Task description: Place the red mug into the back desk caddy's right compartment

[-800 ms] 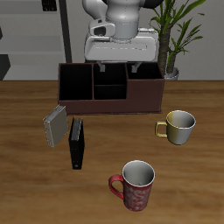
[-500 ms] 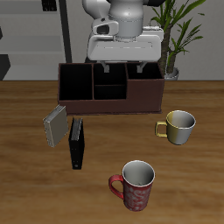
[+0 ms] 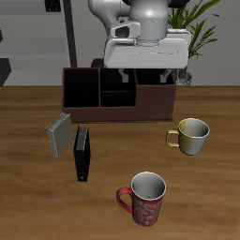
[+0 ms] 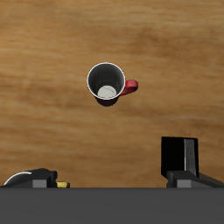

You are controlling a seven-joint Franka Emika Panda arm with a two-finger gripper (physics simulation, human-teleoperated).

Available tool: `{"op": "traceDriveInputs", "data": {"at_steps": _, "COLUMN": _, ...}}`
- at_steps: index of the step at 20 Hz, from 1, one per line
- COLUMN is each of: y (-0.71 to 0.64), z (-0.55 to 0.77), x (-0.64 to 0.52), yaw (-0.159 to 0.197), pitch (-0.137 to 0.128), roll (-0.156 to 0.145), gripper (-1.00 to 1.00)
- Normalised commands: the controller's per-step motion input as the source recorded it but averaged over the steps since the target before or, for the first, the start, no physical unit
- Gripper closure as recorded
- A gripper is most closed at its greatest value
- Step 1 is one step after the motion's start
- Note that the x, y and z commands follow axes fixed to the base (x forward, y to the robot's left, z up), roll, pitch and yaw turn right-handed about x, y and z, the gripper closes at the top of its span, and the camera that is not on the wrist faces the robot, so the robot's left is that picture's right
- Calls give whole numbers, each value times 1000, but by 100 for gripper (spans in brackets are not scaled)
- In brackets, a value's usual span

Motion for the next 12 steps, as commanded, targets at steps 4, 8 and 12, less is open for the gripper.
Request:
{"op": "traceDriveInputs", "data": {"at_steps": 4, "y": 67, "z": -8, "x": 316, "yaw": -2, "pitch": -3, "roll": -10, "gripper": -100}}
{"op": "traceDriveInputs", "data": {"at_steps": 8, "y": 80, "z": -45, "x": 358, "yaw": -20, "pitch": 0, "roll": -28, "gripper": -100}}
{"op": "traceDriveInputs", "data": {"at_steps": 12, "y": 143, "z": -120, "x": 437, "yaw": -9, "pitch": 43, "roll": -4, "gripper": -100}}
